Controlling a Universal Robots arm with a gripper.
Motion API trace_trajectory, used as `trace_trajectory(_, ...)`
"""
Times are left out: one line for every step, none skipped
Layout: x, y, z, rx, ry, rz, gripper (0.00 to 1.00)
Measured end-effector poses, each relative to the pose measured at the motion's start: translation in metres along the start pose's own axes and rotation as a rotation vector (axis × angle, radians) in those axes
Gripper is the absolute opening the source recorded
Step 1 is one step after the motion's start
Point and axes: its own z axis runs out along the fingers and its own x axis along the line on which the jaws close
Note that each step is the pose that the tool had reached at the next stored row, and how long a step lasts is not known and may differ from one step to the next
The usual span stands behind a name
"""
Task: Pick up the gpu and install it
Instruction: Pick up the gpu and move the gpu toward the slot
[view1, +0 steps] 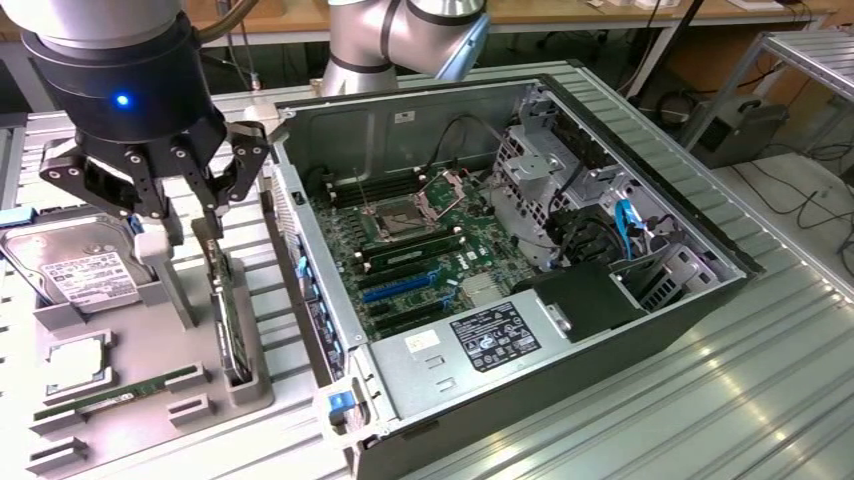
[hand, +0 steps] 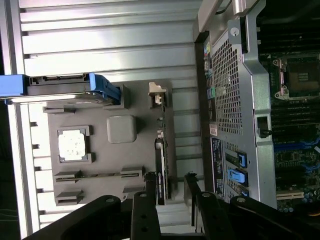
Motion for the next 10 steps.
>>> trace_trajectory(0.000, 0.0000, 0.0006, 0.0000, 0.0000, 0.000, 0.36)
trace_trajectory(0.000, -0.0001, 0.0028, -0.0001, -0.0007, 0.000, 0.36)
trace_trajectory(0.000, -0.0002, 0.0042, -0.0001, -0.0015, 0.001, 0.36)
trace_trajectory(0.000, -0.0003, 0.0056, -0.0002, -0.0025, 0.001, 0.36)
trace_trajectory(0.000, -0.0003, 0.0070, -0.0002, -0.0032, 0.001, 0.36)
trace_trajectory(0.000, -0.0005, 0.0106, -0.0003, -0.0043, 0.002, 0.36)
trace_trajectory(0.001, -0.0006, 0.0122, -0.0003, -0.0051, 0.002, 0.36)
trace_trajectory(0.001, -0.0007, 0.0155, -0.0005, -0.0068, 0.002, 0.36)
trace_trajectory(0.001, -0.0008, 0.0181, -0.0006, -0.0084, 0.002, 0.36)
trace_trajectory(0.001, -0.0009, 0.0206, -0.0007, -0.0097, 0.002, 0.36)
